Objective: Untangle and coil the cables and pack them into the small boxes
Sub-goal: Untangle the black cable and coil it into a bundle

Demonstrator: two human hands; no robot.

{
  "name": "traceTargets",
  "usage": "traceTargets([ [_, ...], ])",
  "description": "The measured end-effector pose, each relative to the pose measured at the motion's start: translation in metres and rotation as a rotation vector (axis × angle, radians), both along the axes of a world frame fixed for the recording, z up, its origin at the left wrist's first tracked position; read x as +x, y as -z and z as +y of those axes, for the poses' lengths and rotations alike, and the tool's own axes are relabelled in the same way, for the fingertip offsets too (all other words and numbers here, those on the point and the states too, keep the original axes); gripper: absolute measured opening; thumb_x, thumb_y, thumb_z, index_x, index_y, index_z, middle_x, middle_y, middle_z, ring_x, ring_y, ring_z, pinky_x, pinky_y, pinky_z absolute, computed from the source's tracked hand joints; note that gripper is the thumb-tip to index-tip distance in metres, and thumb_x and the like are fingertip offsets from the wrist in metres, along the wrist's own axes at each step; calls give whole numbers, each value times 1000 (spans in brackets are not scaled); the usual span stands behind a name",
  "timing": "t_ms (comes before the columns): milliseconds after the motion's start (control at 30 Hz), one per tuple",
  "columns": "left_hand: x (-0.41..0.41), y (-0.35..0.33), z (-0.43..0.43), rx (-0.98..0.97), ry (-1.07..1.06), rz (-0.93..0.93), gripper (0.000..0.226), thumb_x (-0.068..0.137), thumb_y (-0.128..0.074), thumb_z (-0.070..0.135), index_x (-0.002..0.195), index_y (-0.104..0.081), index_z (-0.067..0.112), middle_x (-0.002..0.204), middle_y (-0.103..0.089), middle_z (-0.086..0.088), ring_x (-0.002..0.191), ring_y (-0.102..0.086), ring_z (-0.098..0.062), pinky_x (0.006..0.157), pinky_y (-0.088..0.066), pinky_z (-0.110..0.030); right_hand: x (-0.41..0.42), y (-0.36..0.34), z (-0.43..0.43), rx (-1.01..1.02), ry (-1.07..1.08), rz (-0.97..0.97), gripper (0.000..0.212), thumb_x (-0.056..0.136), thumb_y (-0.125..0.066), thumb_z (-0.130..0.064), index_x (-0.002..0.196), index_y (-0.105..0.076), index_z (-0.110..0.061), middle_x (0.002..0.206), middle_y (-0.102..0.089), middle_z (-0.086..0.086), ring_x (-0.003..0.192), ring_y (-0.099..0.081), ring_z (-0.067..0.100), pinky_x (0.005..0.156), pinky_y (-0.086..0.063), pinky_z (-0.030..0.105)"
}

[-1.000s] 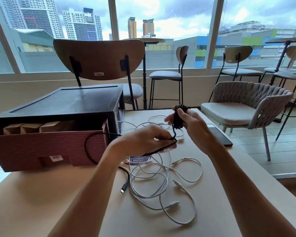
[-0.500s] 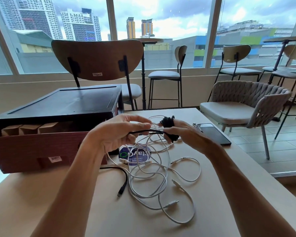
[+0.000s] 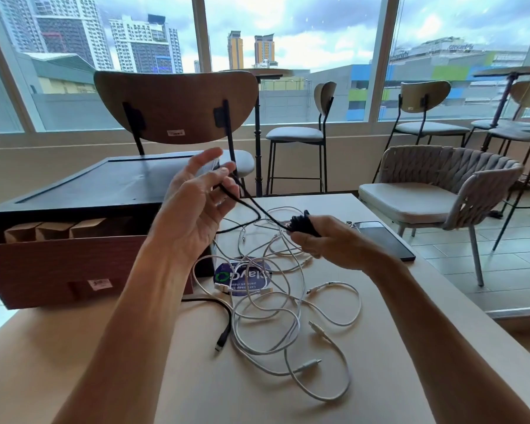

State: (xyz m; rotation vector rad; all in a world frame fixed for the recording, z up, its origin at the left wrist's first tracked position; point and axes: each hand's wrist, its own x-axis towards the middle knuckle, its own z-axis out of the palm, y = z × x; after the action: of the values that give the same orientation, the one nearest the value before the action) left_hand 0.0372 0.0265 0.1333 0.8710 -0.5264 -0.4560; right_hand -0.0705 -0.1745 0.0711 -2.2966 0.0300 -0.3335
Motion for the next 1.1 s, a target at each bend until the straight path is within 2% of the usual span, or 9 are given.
traceTargets([
  [100,-5,-6,8,103,31,-233,35,97,-54,1,126,-57,20,114,-71,-5,57,-49,-5,49,-44,-13,-5,-7,-3,161,39,-76,27,100,-52,-9,100,-57,18,53,-48,-12,50,-41,4,49,-33,18],
  [200,-2,-8,17,182,81,-362,46,89,-62,12,132,-54,24,124,-69,-5,59,-55,-5,43,-38,-9,-11,-12,-12,346,94,-142,28,99,-54,-11,102,-59,17,55,-50,-5,53,-40,10,52,-31,20],
  [333,7,-1,22,408,31,-499,41,90,-63,6,129,-58,19,112,-74,-8,54,-50,-4,46,-39,-11,-8,-2,-29,504,420,-155,20,97,-57,-12,94,-67,5,71,-63,4,54,-46,8,53,-36,21],
  [433,23,11,19,559,-320,-670,24,97,-56,2,113,-68,16,94,-75,-4,53,-52,-2,53,-42,-14,-8,4,-33,595,531,-107,17,94,-58,-9,88,-69,3,72,-62,9,50,-49,9,47,-37,20],
  [600,29,30,4,833,-744,-915,29,106,-39,13,128,-58,12,90,-70,-4,60,-58,1,51,-42,-7,-7,-6,-16,863,272,-91,18,96,-53,-4,98,-65,10,58,-54,1,48,-46,7,55,-40,16],
  [700,22,42,-7,979,-752,-973,37,105,-38,11,142,-42,14,95,-69,-5,75,-64,-19,68,-54,-37,-9,-14,-6,979,84,-95,23,95,-52,-7,105,-63,11,58,-49,-1,46,-39,6,65,-45,18],
  [767,18,46,-12,1070,-685,-990,42,104,-39,7,145,-37,12,113,-64,-9,92,-60,-23,80,-47,-39,-11,-18,-4,1051,-24,-111,35,91,-54,-12,115,-59,13,61,-47,-1,49,-35,7,78,-48,23],
  [933,15,48,-16,1435,-298,-936,65,105,-42,27,158,-7,16,157,-21,-13,141,-29,-32,115,-23,-43,-12,-22,-2,1184,-195,-177,45,97,-42,-14,129,-47,17,74,-48,1,61,-39,10,68,-49,21],
  [1100,-1,42,-23,1616,-572,-1133,80,101,-48,36,157,3,9,161,4,-11,149,5,-38,117,-12,-56,-15,-22,-6,1246,-249,-176,43,93,-43,-10,128,-46,16,78,-51,2,65,-43,10,69,-50,21],
])
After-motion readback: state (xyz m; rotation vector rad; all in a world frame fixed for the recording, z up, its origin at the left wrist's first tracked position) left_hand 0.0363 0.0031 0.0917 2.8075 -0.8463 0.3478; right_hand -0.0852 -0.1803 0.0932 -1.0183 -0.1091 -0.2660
